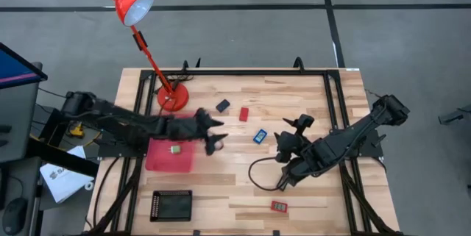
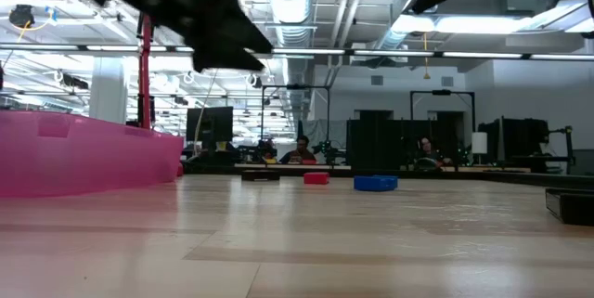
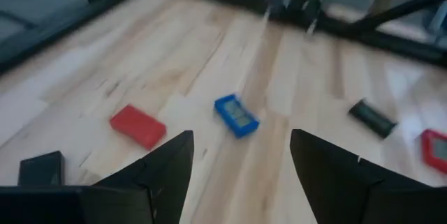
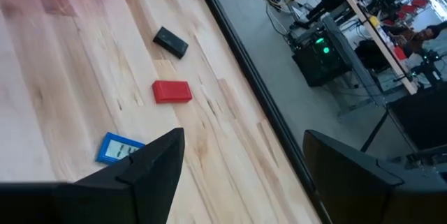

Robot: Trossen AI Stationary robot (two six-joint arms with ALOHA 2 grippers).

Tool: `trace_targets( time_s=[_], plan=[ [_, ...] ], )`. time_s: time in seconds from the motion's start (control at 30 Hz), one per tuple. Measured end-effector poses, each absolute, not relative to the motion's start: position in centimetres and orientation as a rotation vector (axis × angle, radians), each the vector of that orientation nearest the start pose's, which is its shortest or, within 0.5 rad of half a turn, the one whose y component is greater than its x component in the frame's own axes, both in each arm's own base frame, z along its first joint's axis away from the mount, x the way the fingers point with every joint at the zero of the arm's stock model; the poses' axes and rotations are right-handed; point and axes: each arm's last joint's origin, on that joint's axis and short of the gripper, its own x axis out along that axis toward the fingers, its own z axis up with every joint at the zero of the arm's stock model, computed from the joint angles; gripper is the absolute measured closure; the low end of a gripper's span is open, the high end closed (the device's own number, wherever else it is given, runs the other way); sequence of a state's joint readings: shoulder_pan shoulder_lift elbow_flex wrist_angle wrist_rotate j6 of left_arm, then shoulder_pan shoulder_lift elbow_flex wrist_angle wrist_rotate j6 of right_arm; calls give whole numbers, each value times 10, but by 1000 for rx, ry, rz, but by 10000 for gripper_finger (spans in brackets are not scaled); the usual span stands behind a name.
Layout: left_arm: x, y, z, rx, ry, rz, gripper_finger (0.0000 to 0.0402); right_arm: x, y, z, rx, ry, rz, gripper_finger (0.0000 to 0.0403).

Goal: Pick & Place Office items
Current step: Put the top black digital timer into the black bin

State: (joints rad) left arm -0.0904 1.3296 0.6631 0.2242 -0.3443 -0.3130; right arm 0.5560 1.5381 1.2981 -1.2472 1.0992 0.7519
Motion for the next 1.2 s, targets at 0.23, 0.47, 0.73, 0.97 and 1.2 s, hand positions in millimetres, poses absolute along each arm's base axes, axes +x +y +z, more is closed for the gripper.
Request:
trace_targets(
  time_s=[0.23, 0.47, 0.73, 0.97, 1.2],
  plan=[
    [304, 65, 231, -257, 682, 487, 153, 237, 131, 287, -425, 727, -711, 117],
    [311, 115, 215, -291, 892, 439, 132, 222, 146, 289, -401, 691, -664, 117],
    [315, 148, 194, -364, 942, 481, 91, 202, 158, 292, -407, 619, -651, 117],
    [327, 156, 174, -385, 1056, 505, 70, 195, 164, 293, -415, 588, -636, 117],
    [336, 161, 156, -346, 1154, 569, 69, 195, 164, 293, -416, 589, -635, 117]
  ],
)
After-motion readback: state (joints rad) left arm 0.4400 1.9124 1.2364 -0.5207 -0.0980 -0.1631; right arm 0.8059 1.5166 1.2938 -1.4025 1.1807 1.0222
